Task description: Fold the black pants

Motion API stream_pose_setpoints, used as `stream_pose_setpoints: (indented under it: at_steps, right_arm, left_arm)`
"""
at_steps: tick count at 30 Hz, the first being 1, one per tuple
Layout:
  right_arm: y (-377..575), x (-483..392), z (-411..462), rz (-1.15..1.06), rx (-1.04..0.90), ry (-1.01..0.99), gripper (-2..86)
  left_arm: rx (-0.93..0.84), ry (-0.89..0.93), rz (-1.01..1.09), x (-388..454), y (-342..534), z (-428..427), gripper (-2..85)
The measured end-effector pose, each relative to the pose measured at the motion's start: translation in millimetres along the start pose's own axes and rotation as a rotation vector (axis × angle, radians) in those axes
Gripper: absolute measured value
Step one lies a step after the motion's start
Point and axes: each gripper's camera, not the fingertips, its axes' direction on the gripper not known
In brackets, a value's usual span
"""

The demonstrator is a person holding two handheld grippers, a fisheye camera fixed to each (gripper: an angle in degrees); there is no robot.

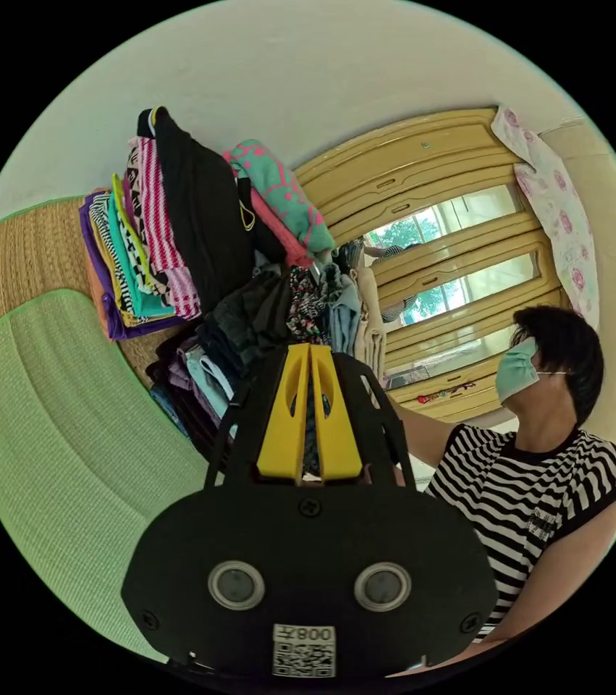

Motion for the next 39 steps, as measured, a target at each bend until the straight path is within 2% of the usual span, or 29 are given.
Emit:
stream_pose_setpoints:
  at_steps: [4,6,14,21,24,29,35,39]
  right_arm:
    - [-1.5,-25.3,11.6,-0.066,-0.035,0.176,9.4]
    - [2.3,-29.5,8.7,-0.074,-0.036,0.192,8.7]
    - [55.8,-4.3,-43.0,0.127,0.119,-0.005,5.8]
    - [131.0,21.2,-108.4,0.325,0.293,-0.094,4.6]
    - [178.3,29.2,-151.9,0.431,0.441,-0.136,4.1]
    - [272.5,18.9,-248.2,0.521,0.814,-0.245,3.3]
    - [320.7,-53.6,-369.6,0.401,1.104,-0.250,3.0]
    - [312.5,-124.1,-440.7,0.255,1.187,-0.266,2.8]
  left_arm:
    - [-0.029,0.000,-0.052,-21.5,8.9,-16.3,0.0]
    - [-0.030,0.012,-0.076,-29.3,12.9,-24.4,0.0]
    - [-0.044,0.105,-0.133,-44.5,34.3,-70.4,0.0]
    - [-0.023,0.181,-0.158,-44.2,62.5,-118.5,0.0]
    - [-0.007,0.220,-0.170,-41.5,79.7,-143.2,0.0]
    - [0.016,0.306,-0.186,-31.8,118.7,-191.0,0.0]
    - [0.052,0.379,-0.154,-6.7,170.5,-254.7,0.1]
    - [0.092,0.421,-0.097,18.2,205.1,-304.7,0.2]
